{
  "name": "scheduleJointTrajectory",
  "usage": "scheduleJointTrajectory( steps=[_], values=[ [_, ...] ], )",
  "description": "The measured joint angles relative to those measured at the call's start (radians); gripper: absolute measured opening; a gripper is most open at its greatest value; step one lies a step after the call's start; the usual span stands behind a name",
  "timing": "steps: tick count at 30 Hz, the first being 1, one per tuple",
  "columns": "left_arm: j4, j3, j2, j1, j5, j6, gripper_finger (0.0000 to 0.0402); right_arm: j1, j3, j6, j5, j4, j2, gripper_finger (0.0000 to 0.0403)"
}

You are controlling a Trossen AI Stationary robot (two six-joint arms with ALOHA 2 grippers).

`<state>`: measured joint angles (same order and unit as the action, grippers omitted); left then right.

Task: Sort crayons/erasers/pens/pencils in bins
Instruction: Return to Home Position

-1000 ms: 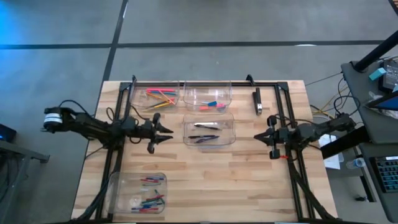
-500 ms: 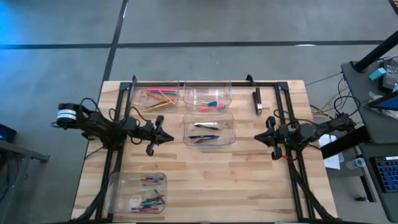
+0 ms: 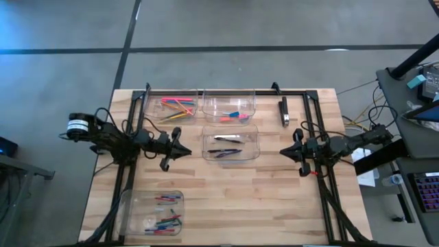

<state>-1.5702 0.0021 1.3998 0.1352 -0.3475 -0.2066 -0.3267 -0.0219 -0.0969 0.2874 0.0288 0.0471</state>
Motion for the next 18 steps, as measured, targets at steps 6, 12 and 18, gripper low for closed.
scheduleJointTrajectory(
  steps=[6, 12, 18],
  values=[
    [0.0, 0.0, 0.003, 0.0, 0.009, -0.022, 0.0008, 0.0, 0.0, 0.0, 0.0, 0.002, 0.0, 0.0008],
    [0.002, 0.012, 0.006, 0.0, 0.012, -0.021, 0.0008, 0.0, 0.001, 0.0, 0.0, 0.005, 0.0, 0.0008],
    [0.007, 0.014, 0.005, 0.0, 0.012, -0.022, 0.0008, 0.0, 0.001, 0.0, 0.0, 0.005, 0.0, 0.0008]
  ],
)
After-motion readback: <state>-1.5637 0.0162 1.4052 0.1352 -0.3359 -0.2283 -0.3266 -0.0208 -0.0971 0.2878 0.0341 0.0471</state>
